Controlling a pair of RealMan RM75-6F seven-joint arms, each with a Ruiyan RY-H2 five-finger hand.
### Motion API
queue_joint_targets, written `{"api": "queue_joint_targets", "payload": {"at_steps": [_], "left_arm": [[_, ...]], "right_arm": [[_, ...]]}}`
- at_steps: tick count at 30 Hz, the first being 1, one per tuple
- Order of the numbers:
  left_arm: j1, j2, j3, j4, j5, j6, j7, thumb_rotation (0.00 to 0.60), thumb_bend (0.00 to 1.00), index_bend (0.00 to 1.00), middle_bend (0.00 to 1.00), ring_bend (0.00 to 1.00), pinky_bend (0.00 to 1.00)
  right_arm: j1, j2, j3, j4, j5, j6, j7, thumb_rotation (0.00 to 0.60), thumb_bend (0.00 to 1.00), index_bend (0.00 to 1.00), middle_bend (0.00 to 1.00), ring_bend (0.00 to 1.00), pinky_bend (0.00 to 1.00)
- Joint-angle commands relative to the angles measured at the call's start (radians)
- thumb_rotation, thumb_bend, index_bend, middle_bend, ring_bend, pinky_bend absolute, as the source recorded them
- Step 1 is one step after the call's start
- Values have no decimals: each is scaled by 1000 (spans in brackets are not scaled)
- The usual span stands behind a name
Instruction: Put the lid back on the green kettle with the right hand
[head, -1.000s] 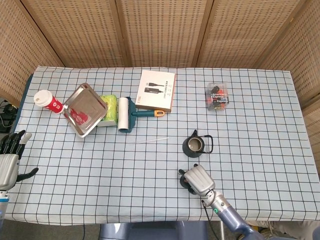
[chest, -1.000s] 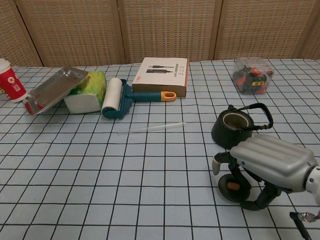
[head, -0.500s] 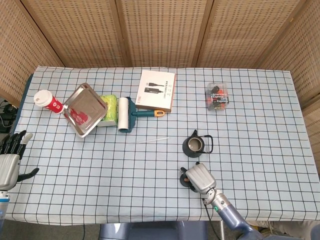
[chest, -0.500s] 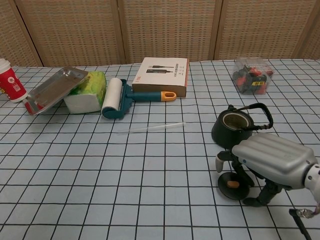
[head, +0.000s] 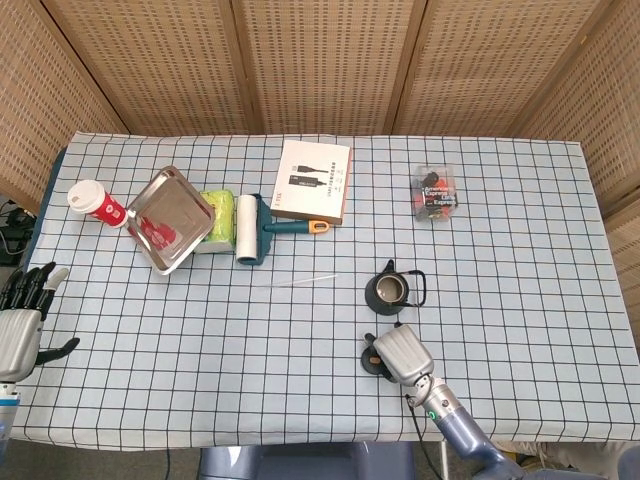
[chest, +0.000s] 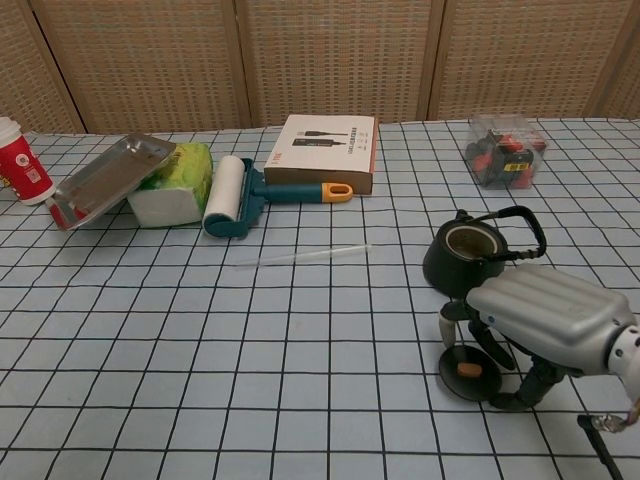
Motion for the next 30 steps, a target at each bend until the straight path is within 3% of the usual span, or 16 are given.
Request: {"api": "queue_joint_targets", "payload": {"at_steps": [1, 9, 16, 22, 30], "left_arm": [[0, 0, 1, 0, 0, -1, -1, 600, 27, 0, 0, 0, 0], [-1, 0, 1, 0, 0, -2, -1, 600, 27, 0, 0, 0, 0], [0, 3, -1, 0, -1, 2, -7, 600, 27, 0, 0, 0, 0], [0, 4, -2, 1, -3, -1, -10, 600, 27, 0, 0, 0, 0], [4, 6, -12, 4, -8, 17, -15, 600, 27, 0, 0, 0, 0]], "right_arm": [[0, -1, -2, -1, -3, 9, -2, 600, 377, 511, 766, 736, 524], [-1, 4, -2, -19, -17, 39, -7, 600, 378, 530, 767, 738, 524], [0, 56, 28, -89, -19, 85, -24, 600, 378, 540, 767, 738, 524], [8, 122, 90, -169, -6, 134, -44, 600, 378, 552, 769, 740, 524], [37, 161, 183, -197, 69, 162, -72, 600, 378, 553, 769, 740, 524]]}}
